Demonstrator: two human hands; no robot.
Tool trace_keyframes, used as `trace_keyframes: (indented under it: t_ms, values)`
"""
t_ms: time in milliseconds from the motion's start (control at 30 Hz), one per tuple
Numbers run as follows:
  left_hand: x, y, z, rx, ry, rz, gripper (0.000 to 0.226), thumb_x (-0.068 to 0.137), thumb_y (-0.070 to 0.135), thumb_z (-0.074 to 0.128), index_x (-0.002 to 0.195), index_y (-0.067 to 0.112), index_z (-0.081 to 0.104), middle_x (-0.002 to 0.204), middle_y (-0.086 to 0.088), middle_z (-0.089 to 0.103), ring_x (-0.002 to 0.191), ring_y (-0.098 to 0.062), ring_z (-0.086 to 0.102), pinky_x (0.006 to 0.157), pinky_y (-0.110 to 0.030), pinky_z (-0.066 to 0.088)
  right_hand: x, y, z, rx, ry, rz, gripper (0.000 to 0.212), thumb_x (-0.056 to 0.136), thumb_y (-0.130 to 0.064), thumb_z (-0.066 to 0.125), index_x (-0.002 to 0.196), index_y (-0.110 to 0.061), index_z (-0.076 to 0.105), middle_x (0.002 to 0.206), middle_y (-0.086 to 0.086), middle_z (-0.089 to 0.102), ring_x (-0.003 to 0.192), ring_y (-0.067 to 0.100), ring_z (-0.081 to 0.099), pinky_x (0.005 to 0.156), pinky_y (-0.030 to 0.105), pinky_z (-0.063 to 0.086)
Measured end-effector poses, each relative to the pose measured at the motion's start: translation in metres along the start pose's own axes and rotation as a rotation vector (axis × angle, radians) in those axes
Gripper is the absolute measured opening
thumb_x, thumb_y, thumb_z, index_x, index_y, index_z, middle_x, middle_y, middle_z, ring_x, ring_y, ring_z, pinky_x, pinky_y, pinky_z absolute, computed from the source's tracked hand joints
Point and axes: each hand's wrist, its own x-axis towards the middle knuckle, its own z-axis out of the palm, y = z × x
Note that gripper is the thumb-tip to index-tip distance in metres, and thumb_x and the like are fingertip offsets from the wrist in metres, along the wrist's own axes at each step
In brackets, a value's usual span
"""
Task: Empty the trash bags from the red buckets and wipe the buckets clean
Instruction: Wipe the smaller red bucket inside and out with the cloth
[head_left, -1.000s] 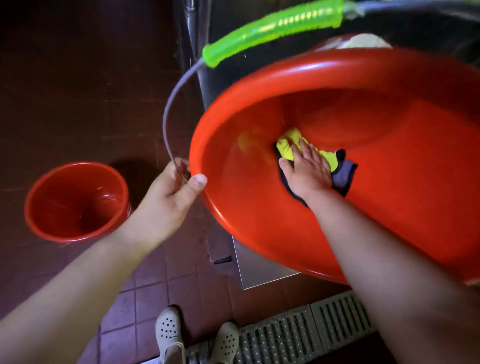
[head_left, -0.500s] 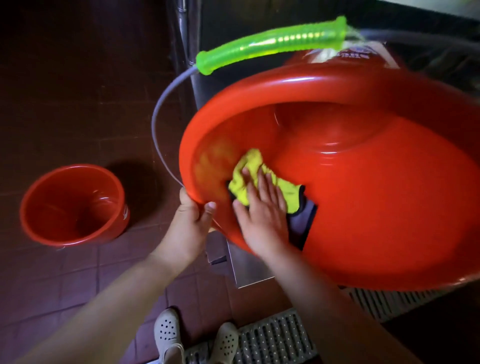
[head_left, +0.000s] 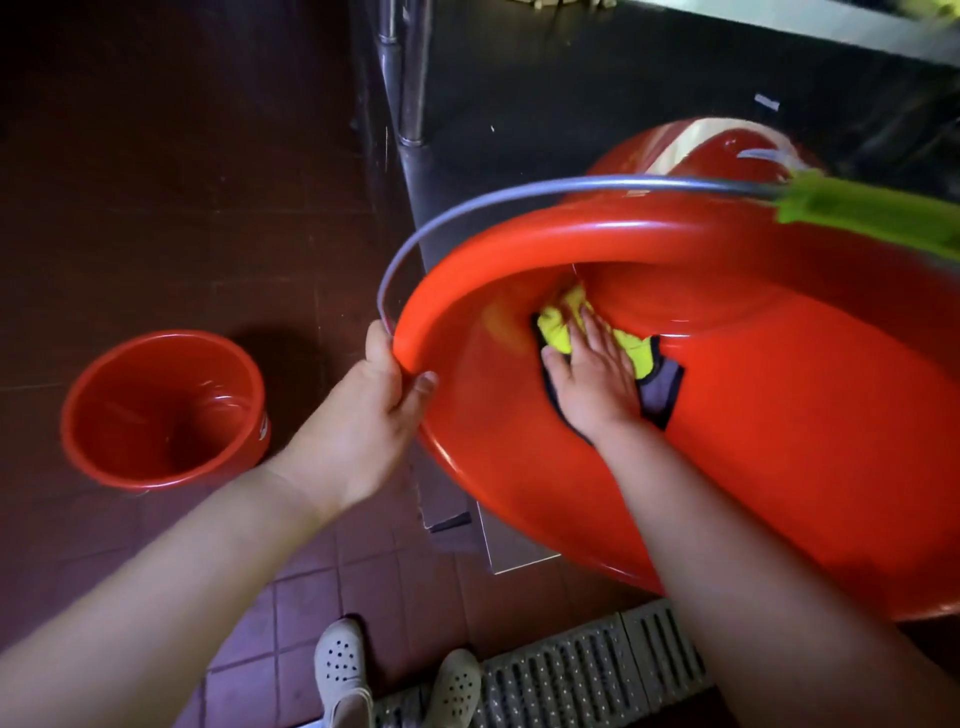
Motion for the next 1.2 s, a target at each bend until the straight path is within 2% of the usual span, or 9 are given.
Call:
trace_keyframes:
  t_ms: [100,233,367,433,567,733,900,1067,1200]
  values:
    - [0.003,0.002,-0.003,0.048,0.013,0.042,0.021,0.094,0.035,0.044,0.108,0.032,0.029,0.088,0.004,0.059,0.08,-0.008,0.058,0.074,-0.036,0.047,0.029,0.008,-0.003,-0.027,-0.018,0.064,0.059,0.097,-0.049,0.035,0.149,-0.024,0.024,0.159,-0.005,0.01,0.146,0.016,0.008,0.115,0.034,0.008]
    - [0.007,-0.012,0.002,-0.145,0.055,-0.044,0.016,0.088,0.042,0.047,0.098,0.033,0.037,0.08,0.022,0.058,0.072,0.005,0.055,0.066,-0.014,0.045,0.043,0.004,-0.002,-0.044,-0.041,0.065,0.06,0.096,-0.051,0.032,0.149,-0.026,0.021,0.159,-0.006,0.008,0.146,0.015,0.005,0.115,0.035,0.006]
    - [-0.011,-0.025,0.027,-0.324,0.019,-0.21,0.029,0.095,0.01,0.049,0.103,0.032,0.033,0.103,0.0,0.056,0.103,-0.021,0.058,0.094,-0.052,0.047,0.034,-0.011,-0.004,-0.026,-0.069,0.096,0.058,0.096,-0.051,0.032,0.149,-0.027,0.023,0.16,-0.003,0.007,0.146,0.016,0.003,0.115,0.036,0.003]
    - [-0.015,-0.024,0.034,-0.288,0.045,-0.202,0.033,0.095,0.002,0.045,0.101,0.032,0.03,0.102,0.004,0.051,0.1,-0.018,0.052,0.097,-0.055,0.044,0.015,-0.029,-0.003,0.032,-0.048,0.093,0.058,0.096,-0.049,0.036,0.149,-0.025,0.025,0.16,0.0,0.009,0.146,0.018,0.005,0.115,0.036,0.003]
    - [-0.009,-0.017,0.041,-0.122,0.186,-0.15,0.027,0.094,0.005,0.047,0.091,0.023,0.027,0.083,0.01,0.046,0.07,0.002,0.045,0.067,-0.028,0.035,-0.067,-0.072,0.007,0.204,0.042,-0.06,0.063,0.091,-0.044,0.042,0.149,-0.025,0.024,0.157,0.007,0.019,0.145,0.024,0.014,0.115,0.037,0.01]
    - [-0.013,0.0,0.045,-0.035,0.269,-0.197,0.023,0.093,0.007,0.046,0.098,0.015,0.025,0.086,-0.003,0.049,0.08,-0.031,0.057,0.066,-0.035,0.038,-0.128,-0.084,0.013,0.302,0.069,-0.182,0.083,0.08,-0.028,0.051,0.148,-0.04,0.005,0.157,-0.006,0.01,0.145,0.021,0.014,0.117,0.034,0.01]
    - [-0.005,0.008,0.023,-0.009,0.277,-0.16,0.025,0.092,0.01,0.051,0.093,0.016,0.027,0.072,0.006,0.049,0.063,-0.014,0.048,0.058,-0.032,0.027,-0.08,-0.056,0.005,0.26,0.062,-0.175,0.061,0.091,-0.035,0.048,0.147,-0.033,0.022,0.156,0.001,0.022,0.143,0.025,0.022,0.117,0.037,0.018]
    - [0.007,0.018,-0.008,0.027,0.224,-0.078,0.024,0.093,0.02,0.053,0.087,0.023,0.03,0.062,0.005,0.048,0.048,-0.007,0.046,0.046,-0.033,0.034,-0.005,-0.014,-0.002,0.056,-0.041,-0.079,0.06,0.096,-0.044,0.041,0.149,-0.035,0.014,0.159,-0.004,0.011,0.145,0.021,0.014,0.117,0.035,0.013]
    - [0.011,0.019,-0.01,0.046,0.271,-0.035,0.021,0.092,0.024,0.057,0.089,0.03,0.037,0.067,0.009,0.054,0.055,0.001,0.053,0.048,-0.023,0.038,0.035,0.003,-0.004,-0.014,-0.056,0.064,0.06,0.096,-0.048,0.037,0.15,-0.029,0.018,0.159,-0.005,0.008,0.146,0.018,0.008,0.115,0.034,0.008]
